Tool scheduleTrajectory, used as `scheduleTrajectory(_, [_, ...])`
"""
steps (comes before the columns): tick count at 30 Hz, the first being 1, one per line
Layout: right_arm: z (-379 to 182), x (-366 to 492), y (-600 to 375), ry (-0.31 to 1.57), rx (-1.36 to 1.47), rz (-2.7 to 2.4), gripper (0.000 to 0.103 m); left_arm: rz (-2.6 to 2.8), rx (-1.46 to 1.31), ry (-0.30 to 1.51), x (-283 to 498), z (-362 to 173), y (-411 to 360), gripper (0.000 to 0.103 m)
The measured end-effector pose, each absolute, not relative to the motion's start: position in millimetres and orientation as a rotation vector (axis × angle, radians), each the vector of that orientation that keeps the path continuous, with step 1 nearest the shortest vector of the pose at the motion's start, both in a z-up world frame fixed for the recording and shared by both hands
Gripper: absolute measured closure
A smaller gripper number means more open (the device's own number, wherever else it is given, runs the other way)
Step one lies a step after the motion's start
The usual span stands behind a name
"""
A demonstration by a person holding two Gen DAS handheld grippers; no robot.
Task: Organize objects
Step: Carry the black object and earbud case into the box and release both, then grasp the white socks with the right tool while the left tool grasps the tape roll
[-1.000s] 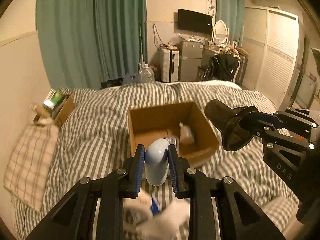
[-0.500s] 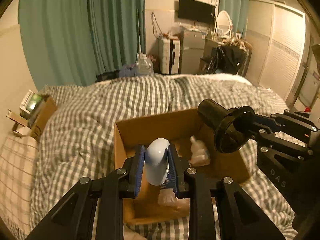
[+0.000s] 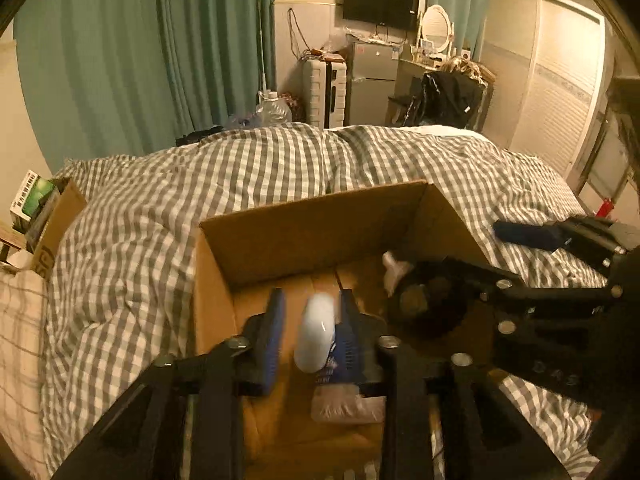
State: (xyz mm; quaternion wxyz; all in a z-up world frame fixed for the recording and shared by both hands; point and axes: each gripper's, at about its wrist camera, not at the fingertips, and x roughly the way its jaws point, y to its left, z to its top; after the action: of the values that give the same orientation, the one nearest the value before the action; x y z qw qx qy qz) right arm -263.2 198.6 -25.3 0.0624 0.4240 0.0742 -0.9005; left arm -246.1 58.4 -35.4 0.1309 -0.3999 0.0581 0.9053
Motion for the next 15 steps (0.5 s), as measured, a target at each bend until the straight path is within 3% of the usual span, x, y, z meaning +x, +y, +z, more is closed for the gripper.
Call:
scheduleTrajectory(1, [-17.5,-258.4,200.7,0.214,1.272,-2.743,0.042,2.637,-1.166,0.175,-243.5,-32.7,56.8,0.04])
scheduleTrajectory(2, [-13.0,-256.2,201.1,0.205,1.273,-2.746,0.041,2.654,-1.163,0.173,-240.1,-28.8,54.2,0.035])
scheduleTrajectory(6, [18.9,-232.4,211.5,0.143,1.262,-2.774,0.031,2.681,-1.173,0.097,-218.9,-5.6,33.9,0.034])
scheduleTrajectory(10, [58.6,-190.9,213.0,0.155,1.167,-2.817,0.015,2.755,-1.108,0.081,-185.3,24.1,10.8,0.011])
scheduleTrajectory(15, [97.3,-126.2,201.7,0.22,1.049,-2.871,0.007,2.809,-1.063,0.09,-136.0,50.6,-19.9,0.005])
